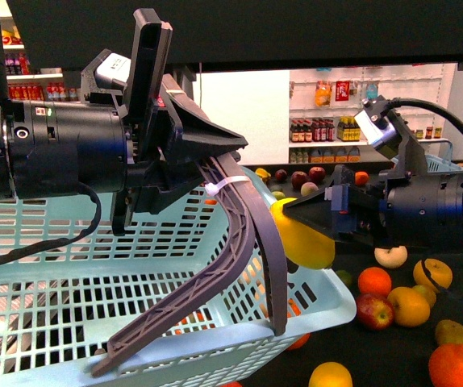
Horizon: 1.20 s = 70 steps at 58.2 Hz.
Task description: Pick lemon from shelf
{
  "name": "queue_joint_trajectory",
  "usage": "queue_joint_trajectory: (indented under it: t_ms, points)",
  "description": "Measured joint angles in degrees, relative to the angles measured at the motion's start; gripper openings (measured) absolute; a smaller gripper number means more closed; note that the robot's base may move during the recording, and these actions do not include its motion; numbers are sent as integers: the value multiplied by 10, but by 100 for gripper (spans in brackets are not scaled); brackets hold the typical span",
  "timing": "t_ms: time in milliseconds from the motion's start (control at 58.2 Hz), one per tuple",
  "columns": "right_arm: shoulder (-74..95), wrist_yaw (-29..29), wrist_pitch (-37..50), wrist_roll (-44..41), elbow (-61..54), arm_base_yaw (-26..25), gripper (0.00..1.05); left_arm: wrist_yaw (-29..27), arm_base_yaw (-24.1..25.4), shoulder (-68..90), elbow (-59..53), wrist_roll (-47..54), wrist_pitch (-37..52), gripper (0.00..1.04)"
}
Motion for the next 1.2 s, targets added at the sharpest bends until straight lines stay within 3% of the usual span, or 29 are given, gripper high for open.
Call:
queue_joint_trajectory:
  t_ms: [189, 516, 722, 929, 1101, 1204]
  points:
    - [3, 1, -14, -10, -11, 19, 47, 0, 0, 0, 0, 0, 0, 11]
    - [7, 8, 8, -7, -15, 23, 98, -2, 0, 0, 0, 0, 0, 11]
    - [51, 39, 19, -9, 44, -46, 97, -2, 0, 1, 1, 2, 0, 11]
    - [174, 52, -30, -103, 127, -130, 97, 0, 0, 1, 1, 2, 0, 11]
    - [292, 145, -138, -162, 195, -145, 97, 0, 0, 1, 1, 2, 0, 11]
    - [337, 186, -179, -155, 227, -133, 97, 0, 0, 1, 1, 2, 0, 11]
